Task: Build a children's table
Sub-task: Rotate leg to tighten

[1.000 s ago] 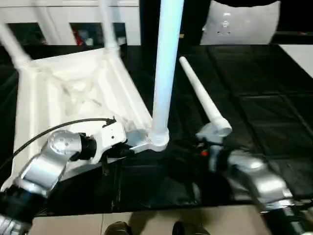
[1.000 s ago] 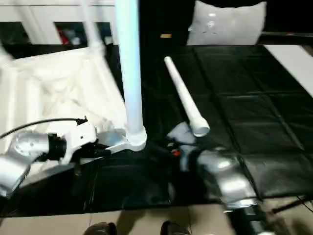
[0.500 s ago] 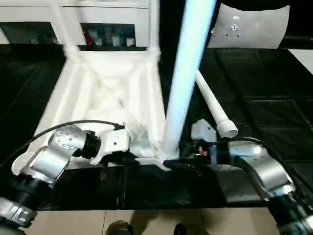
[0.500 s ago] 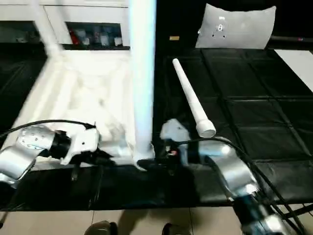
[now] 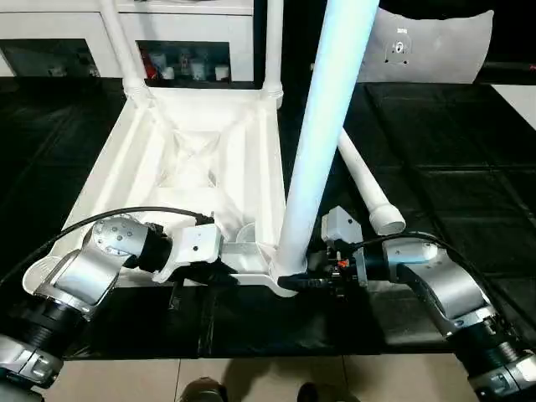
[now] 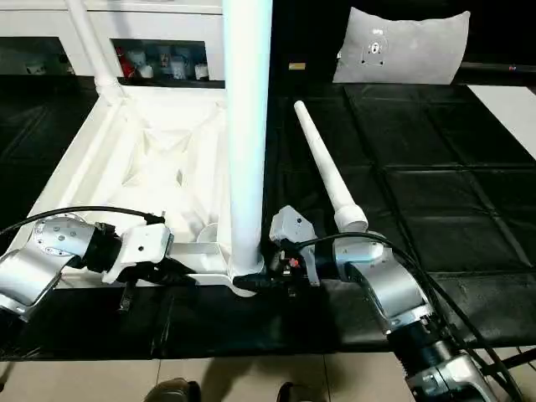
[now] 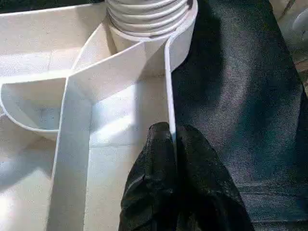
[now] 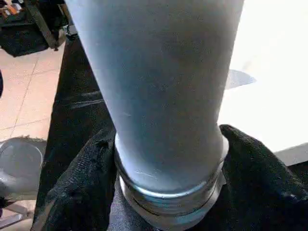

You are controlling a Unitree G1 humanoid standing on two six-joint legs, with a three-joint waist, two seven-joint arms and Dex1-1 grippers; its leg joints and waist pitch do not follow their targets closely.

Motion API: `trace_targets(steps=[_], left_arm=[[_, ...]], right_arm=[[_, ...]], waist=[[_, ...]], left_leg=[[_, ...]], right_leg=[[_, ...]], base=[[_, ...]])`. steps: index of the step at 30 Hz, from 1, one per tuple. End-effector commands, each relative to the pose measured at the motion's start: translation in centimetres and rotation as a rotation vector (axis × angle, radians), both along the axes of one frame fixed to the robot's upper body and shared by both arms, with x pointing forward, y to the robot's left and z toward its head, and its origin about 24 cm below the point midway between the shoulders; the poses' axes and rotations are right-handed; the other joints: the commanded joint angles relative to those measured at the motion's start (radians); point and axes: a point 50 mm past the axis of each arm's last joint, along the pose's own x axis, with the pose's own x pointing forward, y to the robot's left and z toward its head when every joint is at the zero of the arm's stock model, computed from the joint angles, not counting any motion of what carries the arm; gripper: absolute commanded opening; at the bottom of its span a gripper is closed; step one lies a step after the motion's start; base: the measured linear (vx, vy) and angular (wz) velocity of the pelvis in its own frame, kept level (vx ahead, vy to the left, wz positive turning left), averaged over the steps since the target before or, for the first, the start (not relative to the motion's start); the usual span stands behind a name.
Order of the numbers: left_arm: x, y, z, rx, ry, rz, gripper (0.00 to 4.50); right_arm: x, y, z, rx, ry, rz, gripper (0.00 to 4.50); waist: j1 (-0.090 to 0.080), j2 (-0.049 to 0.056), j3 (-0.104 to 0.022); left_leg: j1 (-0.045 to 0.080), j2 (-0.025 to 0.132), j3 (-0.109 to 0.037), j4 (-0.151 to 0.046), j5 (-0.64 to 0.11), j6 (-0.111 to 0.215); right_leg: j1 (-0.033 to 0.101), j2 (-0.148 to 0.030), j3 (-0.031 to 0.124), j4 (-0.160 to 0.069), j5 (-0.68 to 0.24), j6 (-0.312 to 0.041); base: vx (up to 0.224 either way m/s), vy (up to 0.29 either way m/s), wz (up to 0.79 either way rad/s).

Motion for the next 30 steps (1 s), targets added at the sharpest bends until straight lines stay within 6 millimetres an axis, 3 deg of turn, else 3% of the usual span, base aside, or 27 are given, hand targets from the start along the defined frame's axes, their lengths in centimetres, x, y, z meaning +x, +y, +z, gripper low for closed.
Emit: trace_targets(steps=[1, 8, 12, 13, 15, 17, 18, 19, 20, 21, 22, 23, 26, 27, 28, 30], left_arm=[[-0.4, -0.3, -0.4, 0.04, 0.021, -0.064, 0.0], [-0.5, -0.6, -0.2, -0.045, 0.017, 0.103, 0.0], [-0.8, -1.6, -0.5, -0.118, 0.006, 0.288, 0.0], [-0.8, -1.6, -0.5, -0.118, 0.006, 0.288, 0.0], [-1.0, -2.9, -0.4, -0.175, -0.009, 0.396, 0.0], [-1.4, -4.4, -0.3, -0.213, -0.027, 0.507, 0.0], [-1.4, -4.4, -0.3, -0.213, -0.027, 0.507, 0.0], [-1.4, -4.5, -0.3, -0.214, -0.027, 0.511, 0.0], [-1.7, -5.7, -0.3, -0.233, -0.038, 0.576, 0.0], [-2.0, -6.8, -0.3, -0.245, -0.045, 0.615, 0.0], [-2.2, -7.7, -0.3, -0.25, -0.053, 0.631, 0.0], [-2.3, -7.9, -0.3, -0.249, -0.055, 0.634, 0.0], [-2.4, -8.3, -0.3, -0.243, -0.053, 0.625, 0.0], [-2.5, -8.3, -0.2, -0.234, -0.053, 0.622, 0.0], [-2.4, -8.2, -0.3, -0.219, -0.061, 0.614, 0.0], [-2.2, -7.8, -0.3, -0.198, -0.069, 0.608, 0.0]], right_arm=[[0.1, 0.1, 0.1, -0.002, -0.007, 0.017, 2.91], [-1.1, 1.0, -1.5, 0.031, 0.054, -0.059, 2.77], [-1.3, 2.6, -3.1, 0.08, 0.079, -0.252, 2.77], [-1.3, 2.6, -3.1, 0.08, 0.079, -0.252, 2.77], [-1.1, 4.0, -3.6, 0.129, 0.114, -0.375, 2.77], [-0.6, 5.5, -4.0, 0.176, 0.149, -0.502, 2.76], [-0.6, 5.5, -4.0, 0.176, 0.149, -0.502, 2.76], [-0.6, 5.6, -4.0, 0.177, 0.15, -0.506, 2.76], [-0.2, 6.9, -4.1, 0.21, 0.169, -0.583, 2.76], [0.0, 8.1, -4.0, 0.229, 0.178, -0.621, 2.76], [0.2, 9.0, -3.9, 0.234, 0.18, -0.647, 2.76], [0.3, 9.3, -3.8, 0.231, 0.178, -0.656, 2.76], [0.4, 9.4, -3.6, 0.237, 0.165, -0.667, 2.76], [0.5, 9.3, -3.5, 0.242, 0.154, -0.675, 2.76], [0.6, 9.1, -3.5, 0.243, 0.149, -0.686, 3.11], [0.7, 8.6, -3.6, 0.244, 0.143, -0.7, 3.46]], waist=[[-0.002, 0.006, -0.086], [-0.004, 0.008, -0.081], [-0.015, 0.006, -0.064], [-0.022, 0.005, -0.064], [-0.036, 0.006, -0.062], [-0.057, 0.007, -0.059], [-0.063, 0.007, -0.059], [-0.071, 0.009, -0.056], [-0.076, 0.017, -0.057], [-0.08, 0.02, -0.058], [-0.095, 0.024, -0.053], [-0.102, 0.027, -0.05], [-0.112, 0.032, -0.043], [-0.118, 0.031, -0.042], [-0.118, 0.036, -0.039], [-0.118, 0.032, -0.037]], left_leg=[[0.002, 0.041, -0.003, -0.061, -0.186, 0.029], [0.001, 0.044, -0.003, -0.063, -0.195, 0.022], [0.004, 0.037, -0.008, -0.073, -0.302, 0.004], [0.008, 0.033, -0.011, -0.072, -0.333, -0.004], [0.007, 0.031, -0.016, -0.073, -0.358, -0.006], [0.012, 0.03, -0.02, -0.069, -0.4, -0.013], [0.01, 0.03, -0.022, -0.069, -0.406, -0.015], [0.005, 0.026, -0.026, -0.07, -0.425, -0.009], [0.012, 0.031, -0.029, -0.071, -0.449, -0.006], [0.009, 0.033, -0.032, -0.074, -0.457, -0.005], [0.005, 0.043, -0.039, -0.081, -0.5, -0.011], [0.01, 0.043, -0.045, -0.083, -0.556, -0.01], [0.034, 0.044, -0.048, -0.086, -0.658, -0.007], [0.034, 0.046, -0.05, -0.087, -0.682, -0.007], [0.032, 0.047, -0.051, -0.092, -0.697, -0.009], [0.047, 0.037, -0.045, -0.08, -0.69, -0.008]], right_leg=[[0.055, -0.079, 0.054, -0.063, -0.277, -0.204], [0.053, -0.081, 0.055, -0.062, -0.277, -0.21], [0.045, -0.081, 0.046, -0.09, -0.521, -0.136], [0.042, -0.081, 0.042, -0.102, -0.601, -0.101], [0.04, -0.081, 0.036, -0.112, -0.652, -0.07], [0.032, -0.08, 0.026, -0.123, -0.692, -0.055], [0.034, -0.081, 0.025, -0.122, -0.694, -0.052], [0.039, -0.078, 0.013, -0.131, -0.716, -0.033], [0.037, -0.08, 0.011, -0.135, -0.686, -0.037], [0.041, -0.08, 0.008, -0.133, -0.653, -0.048], [0.045, -0.078, -0.005, -0.132, -0.608, -0.061], [0.048, -0.073, -0.019, -0.137, -0.602, -0.047], [0.042, -0.069, -0.036, -0.151, -0.599, -0.035], [0.049, -0.07, -0.044, -0.151, -0.59, -0.028], [0.051, -0.071, -0.044, -0.15, -0.602, -0.019], [0.038, -0.074, -0.053, -0.168, -0.667, 0.0]], base=[[0.0, 0.0, 0.0], [0.0, 0.0, 0.0], [0.0, 0.0, 0.0], [0.0, 0.0, 0.0], [-0.028, 0.008, -0.05], [-0.057, 0.02, -0.1], [0.0, 0.0, 0.0], [0.0, 0.0, 0.0], [0.0, 0.0, 0.0], [0.0, 0.0, 0.0], [0.0, 0.0, 0.0], [0.0, 0.0, 0.0], [0.0, 0.0, 0.0], [0.0, 0.0, 0.0], [0.0, 0.0, 0.0], [0.0, 0.0, 0.0]])
